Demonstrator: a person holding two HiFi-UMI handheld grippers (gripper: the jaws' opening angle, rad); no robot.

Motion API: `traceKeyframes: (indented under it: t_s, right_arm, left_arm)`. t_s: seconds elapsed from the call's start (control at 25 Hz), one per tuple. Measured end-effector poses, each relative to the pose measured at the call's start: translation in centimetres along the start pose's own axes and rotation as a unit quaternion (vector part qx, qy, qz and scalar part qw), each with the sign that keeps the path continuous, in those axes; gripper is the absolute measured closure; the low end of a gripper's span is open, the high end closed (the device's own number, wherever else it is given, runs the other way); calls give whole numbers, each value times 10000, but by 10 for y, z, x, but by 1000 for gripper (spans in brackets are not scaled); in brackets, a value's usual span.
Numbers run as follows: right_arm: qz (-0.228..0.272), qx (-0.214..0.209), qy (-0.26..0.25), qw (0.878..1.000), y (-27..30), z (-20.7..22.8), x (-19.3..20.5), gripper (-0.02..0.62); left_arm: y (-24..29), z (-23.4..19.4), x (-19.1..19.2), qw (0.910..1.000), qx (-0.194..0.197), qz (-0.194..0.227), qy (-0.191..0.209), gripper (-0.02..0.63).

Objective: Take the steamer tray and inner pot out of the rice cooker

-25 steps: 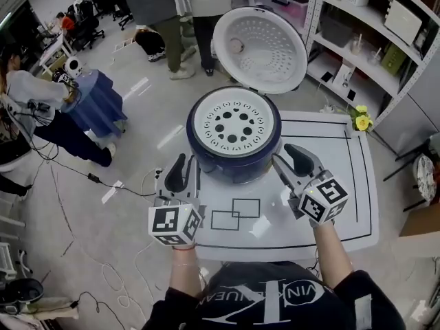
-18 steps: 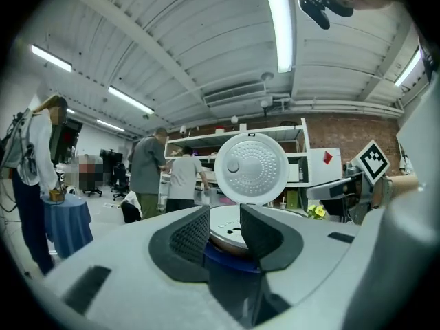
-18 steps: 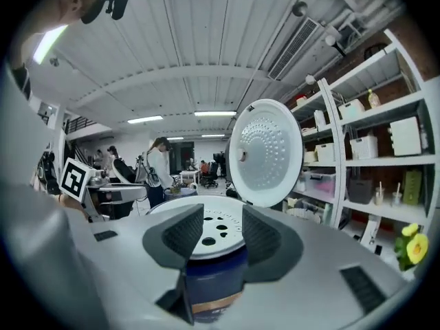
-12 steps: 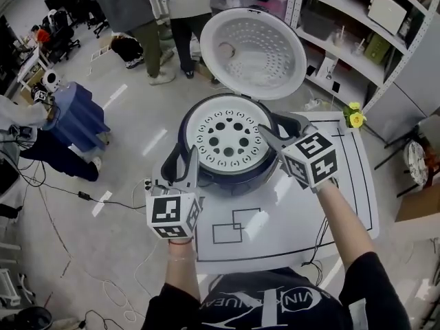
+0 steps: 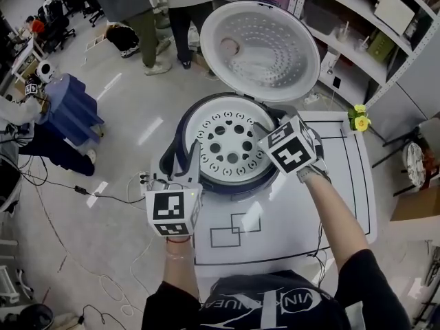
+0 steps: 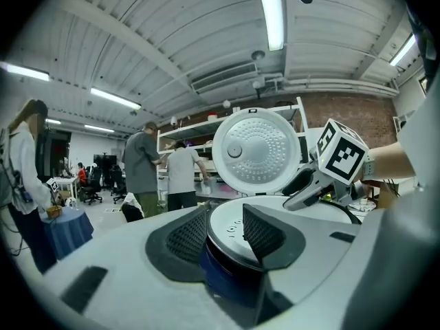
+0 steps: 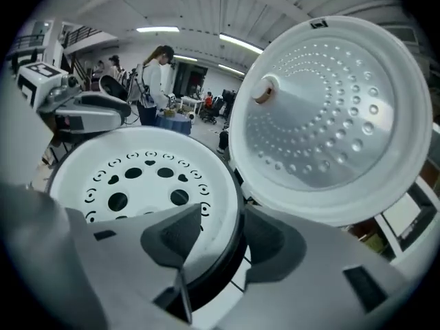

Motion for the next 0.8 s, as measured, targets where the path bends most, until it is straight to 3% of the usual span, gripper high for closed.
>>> traceKeyframes:
  t_s: [0.2,0.28,0.8]
  right_arm:
    - [-191,146,-181,9995,6,1,7,420]
    - [-131,190,-188,9996,6,2,6,463]
    - [346,508,-353,9975,-4,11,-6,502]
  left_arm:
    - [0,-1,4,9999,-30,7,-127,470]
    - [0,-3,5,9999,-43,13,-151,469]
    - [-1,0,7,9994,79,-43,-340,469]
Point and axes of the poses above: the fingertips, and each gripper's own axes: y forward along the fingers, z to its right, x out of its underside, the point moved 6 cm from there along -y, backward along the fingers, and after that the axes turned 11 degrees about -y, right-handed, at the moved point
